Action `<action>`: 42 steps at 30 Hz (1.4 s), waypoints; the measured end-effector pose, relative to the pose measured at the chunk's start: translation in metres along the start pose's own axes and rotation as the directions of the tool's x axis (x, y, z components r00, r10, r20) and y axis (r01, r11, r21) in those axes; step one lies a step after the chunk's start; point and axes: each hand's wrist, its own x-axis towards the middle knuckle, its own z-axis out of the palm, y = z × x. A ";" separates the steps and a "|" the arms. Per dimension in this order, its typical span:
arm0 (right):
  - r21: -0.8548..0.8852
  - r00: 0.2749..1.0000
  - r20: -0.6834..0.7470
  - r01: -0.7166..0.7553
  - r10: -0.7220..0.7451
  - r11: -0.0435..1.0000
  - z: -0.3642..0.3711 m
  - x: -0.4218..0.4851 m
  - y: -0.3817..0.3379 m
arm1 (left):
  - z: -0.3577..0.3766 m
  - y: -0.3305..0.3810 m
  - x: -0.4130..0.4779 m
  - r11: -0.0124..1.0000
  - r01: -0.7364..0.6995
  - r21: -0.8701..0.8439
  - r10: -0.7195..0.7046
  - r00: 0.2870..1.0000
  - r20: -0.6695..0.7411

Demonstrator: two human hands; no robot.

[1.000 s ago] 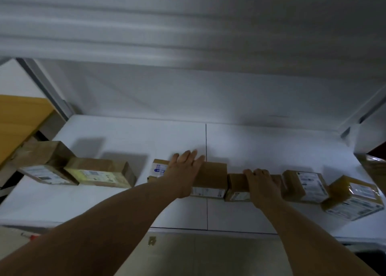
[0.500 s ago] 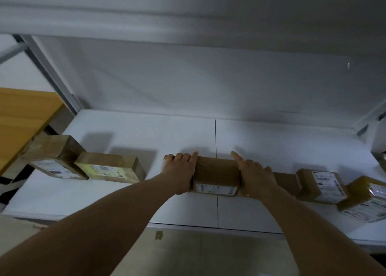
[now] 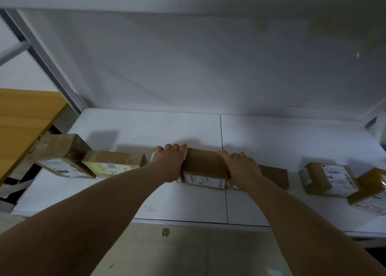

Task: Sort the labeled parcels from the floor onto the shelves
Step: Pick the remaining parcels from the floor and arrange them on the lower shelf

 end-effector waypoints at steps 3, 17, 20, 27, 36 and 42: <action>-0.032 0.998 -0.046 0.045 -0.046 0.998 0.002 0.007 -0.012 | 0.003 -0.013 -0.001 1.000 0.013 -0.004 -0.013 1.000 0.021; -0.028 0.996 -0.090 0.006 -0.008 1.000 -0.006 0.002 -0.001 | -0.010 0.000 -0.002 0.998 -0.060 0.025 0.058 0.997 0.049; -0.032 0.997 -0.073 -0.036 0.033 0.999 -0.012 -0.015 0.022 | -0.018 0.029 0.004 0.994 -0.108 0.005 0.107 0.994 0.038; 0.114 0.963 -0.118 -0.230 0.243 0.967 -0.023 -0.060 0.081 | -0.039 0.120 0.021 0.966 -0.252 -0.055 0.250 0.967 -0.050; 0.104 0.819 0.032 -0.573 0.573 0.813 -0.019 -0.113 0.172 | -0.062 0.222 0.035 0.913 -0.408 0.017 0.408 0.913 -0.019; 0.253 0.708 0.113 -0.699 0.697 0.669 -0.001 -0.121 0.203 | -0.058 0.230 0.047 0.921 -0.382 -0.072 0.382 0.924 -0.015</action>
